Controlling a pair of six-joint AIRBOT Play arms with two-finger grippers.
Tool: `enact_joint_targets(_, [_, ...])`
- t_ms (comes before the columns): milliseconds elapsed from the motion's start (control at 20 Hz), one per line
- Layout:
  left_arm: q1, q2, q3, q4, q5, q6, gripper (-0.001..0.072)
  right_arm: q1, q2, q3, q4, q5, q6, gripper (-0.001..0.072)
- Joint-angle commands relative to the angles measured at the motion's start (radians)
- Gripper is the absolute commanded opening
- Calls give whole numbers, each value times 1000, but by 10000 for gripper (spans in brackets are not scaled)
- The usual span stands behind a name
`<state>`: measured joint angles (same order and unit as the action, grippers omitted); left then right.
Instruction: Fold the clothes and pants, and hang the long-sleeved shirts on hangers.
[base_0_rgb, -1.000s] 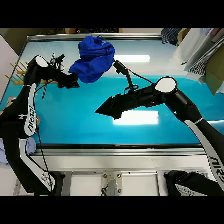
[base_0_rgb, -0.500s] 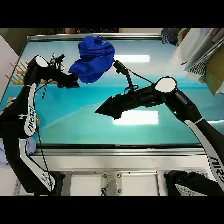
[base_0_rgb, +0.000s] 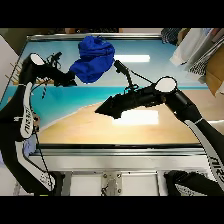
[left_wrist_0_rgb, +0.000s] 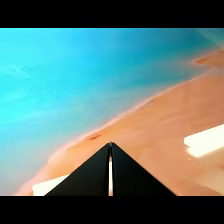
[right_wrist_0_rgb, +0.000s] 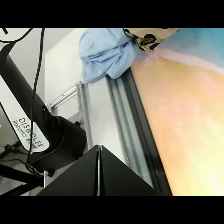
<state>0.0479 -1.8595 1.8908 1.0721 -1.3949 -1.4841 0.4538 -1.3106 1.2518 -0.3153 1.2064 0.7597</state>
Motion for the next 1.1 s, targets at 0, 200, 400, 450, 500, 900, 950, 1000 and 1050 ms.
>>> enact_joint_targets(0, [13, 162, -1, 232, -8, -17, 9, 0, -1, 0, -35, -2, 35, 14])
enact_joint_targets(200, [30, 367, -1, 686, -12, -144, 9, 1, -1, 0, -247, -88, 223, 14])
enact_joint_targets(400, [109, 507, -144, 795, 47, -156, 11, 1, -1, 0, -375, -102, 313, 14])
enact_joint_targets(450, [142, 535, -222, 794, 72, -155, 16, 1, -1, 0, -389, -102, 319, 14])
enact_joint_targets(500, [176, 553, -302, 794, 109, -154, 328, 1, -1, 0, -389, -102, 319, 13])
enact_joint_targets(900, [413, 424, -705, 786, 379, -159, 681, 1, -1, 0, -389, -103, 346, 14])
enact_joint_targets(950, [430, 390, -716, 786, 394, -159, 682, 1, -1, 0, -389, -103, 352, 14])
enact_joint_targets(1000, [443, 357, -718, 784, 397, -159, 682, 1, -1, 0, -389, -103, 362, 14])
enact_joint_targets(1050, [452, 322, -717, 785, 396, -159, 682, 1, -1, 0, -389, -103, 372, 14])
